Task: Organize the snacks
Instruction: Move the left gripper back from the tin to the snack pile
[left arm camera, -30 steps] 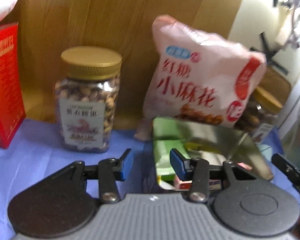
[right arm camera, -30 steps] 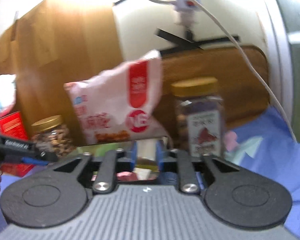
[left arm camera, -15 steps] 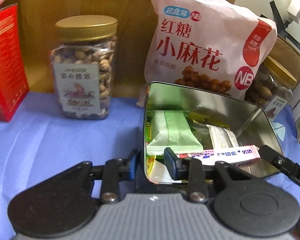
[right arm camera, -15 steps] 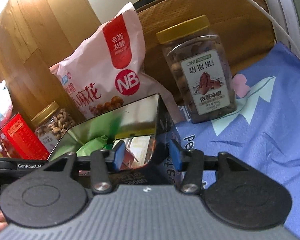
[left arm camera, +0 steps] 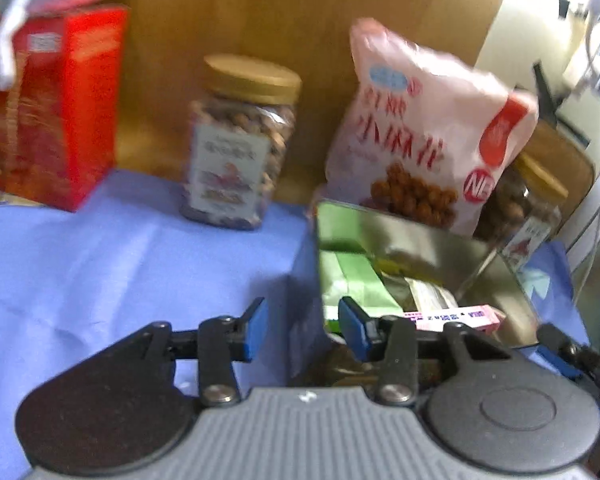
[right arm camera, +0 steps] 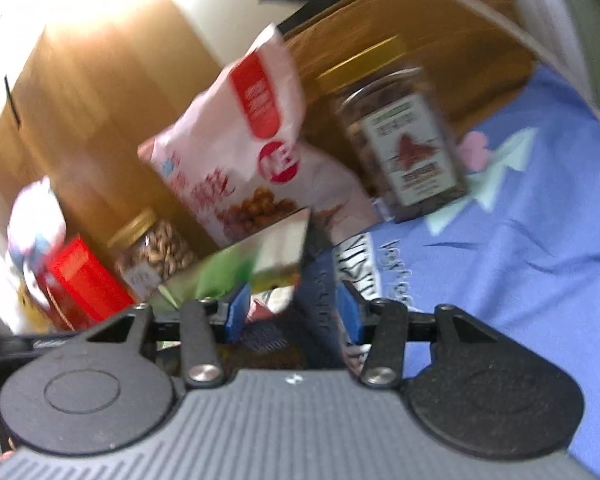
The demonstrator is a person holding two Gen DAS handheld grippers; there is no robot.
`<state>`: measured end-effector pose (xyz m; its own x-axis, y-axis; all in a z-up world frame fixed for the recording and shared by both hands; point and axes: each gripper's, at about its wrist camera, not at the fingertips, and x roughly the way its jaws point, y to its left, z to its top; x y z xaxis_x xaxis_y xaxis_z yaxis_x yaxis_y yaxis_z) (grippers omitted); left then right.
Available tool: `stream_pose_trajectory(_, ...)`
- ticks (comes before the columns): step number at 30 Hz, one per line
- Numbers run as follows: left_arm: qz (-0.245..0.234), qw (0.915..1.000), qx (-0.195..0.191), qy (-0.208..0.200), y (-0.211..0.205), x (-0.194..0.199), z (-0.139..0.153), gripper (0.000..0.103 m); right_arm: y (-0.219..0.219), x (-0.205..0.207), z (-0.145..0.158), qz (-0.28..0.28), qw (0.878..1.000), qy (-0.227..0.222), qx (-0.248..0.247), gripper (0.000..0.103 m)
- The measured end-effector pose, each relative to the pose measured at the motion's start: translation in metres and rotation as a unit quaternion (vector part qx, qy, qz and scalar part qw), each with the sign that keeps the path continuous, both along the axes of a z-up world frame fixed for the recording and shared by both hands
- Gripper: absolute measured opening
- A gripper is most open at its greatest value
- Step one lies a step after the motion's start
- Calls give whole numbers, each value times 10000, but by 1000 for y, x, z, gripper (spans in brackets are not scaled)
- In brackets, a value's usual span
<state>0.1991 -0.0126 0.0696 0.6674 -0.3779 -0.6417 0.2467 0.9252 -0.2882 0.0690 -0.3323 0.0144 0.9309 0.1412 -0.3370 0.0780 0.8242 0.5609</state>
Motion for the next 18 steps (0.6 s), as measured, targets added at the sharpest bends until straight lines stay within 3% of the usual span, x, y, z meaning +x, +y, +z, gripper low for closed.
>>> stream_pose_trajectory(4, -2, 9989, 75, -473, 17, -35, 6, 40, -3, -23, -18, 93, 9990, 156, 398, 51)
stream_pose_trajectory(8, -339, 9989, 4, -320, 15, -57, -5, 40, 21, -17, -36, 441, 9972, 584, 118, 51)
stream_pose_trajectory(11, -532, 9986, 4, -47, 11, -67, -18, 40, 50, -6, -34, 855, 9922, 673, -613, 52)
stream_pose_trajectory(13, -609, 9980, -29, 136, 11, -71, -26, 40, 67, -6, -32, 1089, 9857, 684, -1092, 46)
stream_pose_trajectory(18, -842, 9959, 17, 336, 9, -90, -39, 40, 86, -26, -29, 1341, 9786, 656, -1418, 32)
